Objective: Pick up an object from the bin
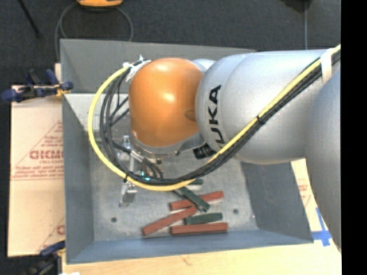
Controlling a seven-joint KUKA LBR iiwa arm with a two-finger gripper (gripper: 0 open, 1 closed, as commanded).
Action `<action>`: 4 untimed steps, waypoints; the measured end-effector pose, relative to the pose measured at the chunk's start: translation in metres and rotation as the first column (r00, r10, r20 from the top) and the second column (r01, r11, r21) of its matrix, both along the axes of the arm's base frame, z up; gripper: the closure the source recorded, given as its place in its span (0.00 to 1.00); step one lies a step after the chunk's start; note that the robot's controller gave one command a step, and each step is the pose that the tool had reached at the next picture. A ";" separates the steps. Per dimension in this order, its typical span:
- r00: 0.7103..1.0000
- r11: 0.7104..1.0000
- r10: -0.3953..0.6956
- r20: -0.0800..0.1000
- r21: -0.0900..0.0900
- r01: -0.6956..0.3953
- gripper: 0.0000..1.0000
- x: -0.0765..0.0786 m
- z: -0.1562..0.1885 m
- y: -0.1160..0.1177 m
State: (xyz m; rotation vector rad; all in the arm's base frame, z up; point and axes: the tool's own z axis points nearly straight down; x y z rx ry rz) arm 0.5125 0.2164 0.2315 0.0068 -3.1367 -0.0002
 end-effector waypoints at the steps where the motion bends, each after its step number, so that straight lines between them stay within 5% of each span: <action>1: 1.000 1.000 -0.004 0.007 0.002 0.004 0.00 0.002 0.004 -0.001; 2: 0.997 0.997 0.074 0.012 0.002 -0.074 0.00 0.001 -0.039 -0.025; 3: 0.992 0.992 0.127 0.012 0.001 -0.127 0.00 0.006 -0.104 -0.076; 4: 0.980 0.980 0.198 -0.002 -0.003 -0.198 0.00 -0.005 -0.129 -0.099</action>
Offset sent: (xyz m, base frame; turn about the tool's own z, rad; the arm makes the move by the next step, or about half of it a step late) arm -0.0035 -0.0622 -0.1084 -0.1861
